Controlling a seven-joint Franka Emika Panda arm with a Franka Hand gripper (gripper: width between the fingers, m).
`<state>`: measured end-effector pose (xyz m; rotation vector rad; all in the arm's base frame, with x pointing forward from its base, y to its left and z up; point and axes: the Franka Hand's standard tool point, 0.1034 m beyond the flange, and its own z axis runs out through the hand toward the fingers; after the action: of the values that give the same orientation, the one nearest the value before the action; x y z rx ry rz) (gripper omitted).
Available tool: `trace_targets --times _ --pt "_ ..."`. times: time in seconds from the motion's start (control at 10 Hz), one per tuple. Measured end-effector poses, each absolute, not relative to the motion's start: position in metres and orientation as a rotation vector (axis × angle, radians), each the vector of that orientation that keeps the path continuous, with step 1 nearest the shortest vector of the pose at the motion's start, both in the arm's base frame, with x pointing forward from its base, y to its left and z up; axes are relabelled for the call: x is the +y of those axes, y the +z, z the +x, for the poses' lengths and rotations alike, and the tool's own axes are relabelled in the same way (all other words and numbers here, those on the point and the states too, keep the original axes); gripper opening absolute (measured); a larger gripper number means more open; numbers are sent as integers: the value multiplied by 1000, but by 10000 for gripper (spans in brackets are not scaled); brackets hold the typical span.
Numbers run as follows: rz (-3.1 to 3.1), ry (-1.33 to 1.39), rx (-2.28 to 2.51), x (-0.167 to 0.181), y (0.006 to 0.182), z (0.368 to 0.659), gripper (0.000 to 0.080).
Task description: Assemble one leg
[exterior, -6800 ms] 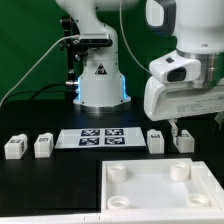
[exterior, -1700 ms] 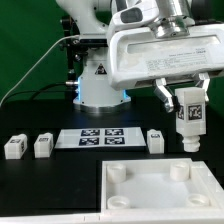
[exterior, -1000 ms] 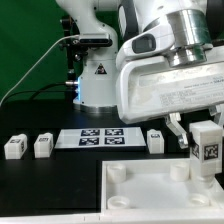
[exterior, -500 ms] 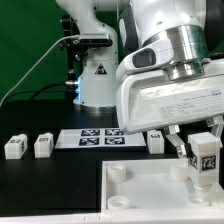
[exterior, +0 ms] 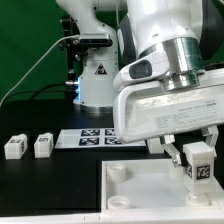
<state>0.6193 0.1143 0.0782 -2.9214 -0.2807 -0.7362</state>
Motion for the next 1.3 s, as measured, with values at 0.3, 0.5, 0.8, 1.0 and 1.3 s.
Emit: trace_targets --times 0.3,0.5,0.8,1.0,1.3 --pt "-2907 -794 -274 115 72 620 293" --pt "-2892 -859 -243 116 72 621 293" --pt "-2892 -875 -233 115 72 621 294" --pt "-2892 -875 -233 115 72 621 612" --pt "-2892 -875 -234 115 72 621 647"
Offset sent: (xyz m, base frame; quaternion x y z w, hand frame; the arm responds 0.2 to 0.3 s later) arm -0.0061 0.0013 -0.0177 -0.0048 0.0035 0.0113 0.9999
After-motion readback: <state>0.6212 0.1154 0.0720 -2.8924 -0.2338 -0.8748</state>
